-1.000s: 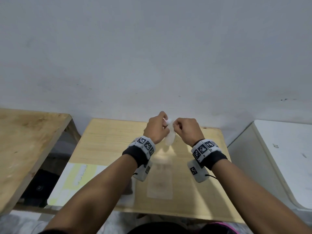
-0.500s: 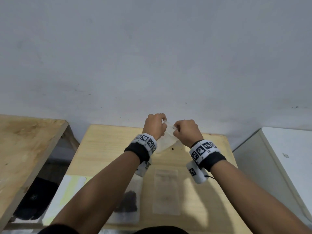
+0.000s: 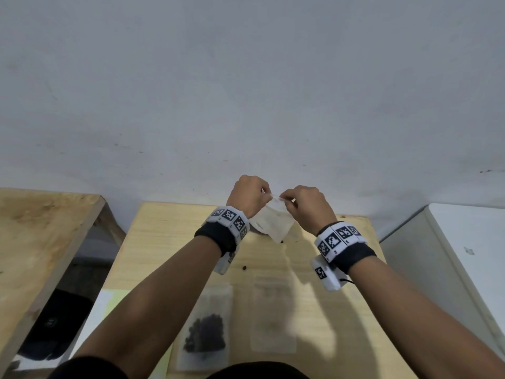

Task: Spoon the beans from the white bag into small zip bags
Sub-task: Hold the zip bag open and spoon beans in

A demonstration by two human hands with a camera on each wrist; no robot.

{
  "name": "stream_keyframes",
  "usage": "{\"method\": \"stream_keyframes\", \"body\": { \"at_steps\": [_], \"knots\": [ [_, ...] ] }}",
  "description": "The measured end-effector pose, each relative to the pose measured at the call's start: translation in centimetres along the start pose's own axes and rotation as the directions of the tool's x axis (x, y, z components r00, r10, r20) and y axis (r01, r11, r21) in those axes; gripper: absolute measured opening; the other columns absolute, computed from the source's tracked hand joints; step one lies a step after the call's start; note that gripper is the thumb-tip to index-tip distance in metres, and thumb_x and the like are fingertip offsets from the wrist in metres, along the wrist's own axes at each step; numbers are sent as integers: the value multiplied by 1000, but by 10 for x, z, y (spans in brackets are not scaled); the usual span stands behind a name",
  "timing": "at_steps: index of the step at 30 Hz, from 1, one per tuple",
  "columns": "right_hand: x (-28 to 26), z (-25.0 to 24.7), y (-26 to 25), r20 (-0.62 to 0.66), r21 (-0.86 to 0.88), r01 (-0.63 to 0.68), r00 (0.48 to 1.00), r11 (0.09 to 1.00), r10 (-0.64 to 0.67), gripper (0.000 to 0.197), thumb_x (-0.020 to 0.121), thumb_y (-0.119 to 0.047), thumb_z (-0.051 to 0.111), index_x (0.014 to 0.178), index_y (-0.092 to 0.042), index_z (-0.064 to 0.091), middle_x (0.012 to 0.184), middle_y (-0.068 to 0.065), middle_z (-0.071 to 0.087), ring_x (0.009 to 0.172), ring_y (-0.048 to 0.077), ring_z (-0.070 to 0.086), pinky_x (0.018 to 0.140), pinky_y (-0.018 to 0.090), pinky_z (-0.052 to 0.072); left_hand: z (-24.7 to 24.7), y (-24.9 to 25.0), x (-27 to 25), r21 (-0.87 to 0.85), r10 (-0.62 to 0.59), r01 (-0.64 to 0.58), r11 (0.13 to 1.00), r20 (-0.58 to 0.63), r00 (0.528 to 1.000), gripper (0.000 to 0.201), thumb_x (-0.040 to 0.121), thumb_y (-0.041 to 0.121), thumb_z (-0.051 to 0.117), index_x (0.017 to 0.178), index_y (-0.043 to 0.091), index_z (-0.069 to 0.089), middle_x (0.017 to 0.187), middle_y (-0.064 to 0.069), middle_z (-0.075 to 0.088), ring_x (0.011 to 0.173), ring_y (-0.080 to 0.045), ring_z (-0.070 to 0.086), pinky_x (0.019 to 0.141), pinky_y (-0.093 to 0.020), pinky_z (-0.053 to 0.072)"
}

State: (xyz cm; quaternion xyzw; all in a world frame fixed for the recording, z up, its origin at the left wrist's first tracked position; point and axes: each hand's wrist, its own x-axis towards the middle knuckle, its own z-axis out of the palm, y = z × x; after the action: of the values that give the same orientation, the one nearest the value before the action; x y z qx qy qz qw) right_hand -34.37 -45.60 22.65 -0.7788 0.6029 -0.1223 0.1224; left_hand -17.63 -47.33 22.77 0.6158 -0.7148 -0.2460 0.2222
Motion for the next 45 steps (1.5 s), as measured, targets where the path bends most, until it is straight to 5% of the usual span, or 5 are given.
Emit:
{"method": "stream_keyframes", "body": {
  "at_steps": [11, 20, 27, 33, 45],
  "knots": [
    [23, 10, 9, 277, -57, -65, 958, 996, 78, 23, 85, -11, 56, 91, -28, 71, 94, 6, 68, 90, 27, 63, 77, 34, 53, 8, -6, 14, 44, -42, 39, 998, 66, 997, 18, 88, 10, 69, 73, 3, 75, 59, -9, 69, 57, -18, 66, 61, -26, 52],
    [33, 18, 7, 22, 88, 4, 1000, 996, -6, 22, 89, -15, 56, 89, -26, 75, 82, -1, 72, 83, 25, 63, 74, 34, 51, -7, -17, 18, 32, 26, -32, 999, 172, 985, 16, 81, 2, 67, 66, 4, 74, 61, -10, 70, 54, -17, 69, 62, -28, 59],
    [29, 11, 4, -55, 341, -4, 998, 940, 24, 13, 85, -12, 64, 85, -15, 78, 70, 0, 72, 71, 18, 65, 71, 31, 52, -2, -29, 10, -228, 26, -53, 972, -117, 993, 13, 88, 26, 70, 92, 17, 78, 91, 1, 71, 81, -8, 62, 75, -23, 49],
    [27, 11, 3, -101, 433, -37, 991, 901, 89, 12, 84, -11, 66, 80, -12, 78, 67, -3, 72, 70, 15, 67, 69, 23, 51, 24, -38, -3, -290, 42, -13, 957, 93, 995, 110, 62, 58, 84, 151, 25, 27, 148, 4, 36, 133, -16, 38, 107, -36, 37],
    [18, 16, 6, -250, 426, 125, 968, 896, -16, 14, 94, -24, 60, 93, -19, 74, 87, -8, 70, 79, 6, 60, 74, 18, 45, 49, -45, 2, -199, 125, -138, 970, -75, 989, 92, 63, 35, 88, 137, 8, 39, 125, -2, 43, 111, -17, 43, 98, -34, 44]
  ]
}}
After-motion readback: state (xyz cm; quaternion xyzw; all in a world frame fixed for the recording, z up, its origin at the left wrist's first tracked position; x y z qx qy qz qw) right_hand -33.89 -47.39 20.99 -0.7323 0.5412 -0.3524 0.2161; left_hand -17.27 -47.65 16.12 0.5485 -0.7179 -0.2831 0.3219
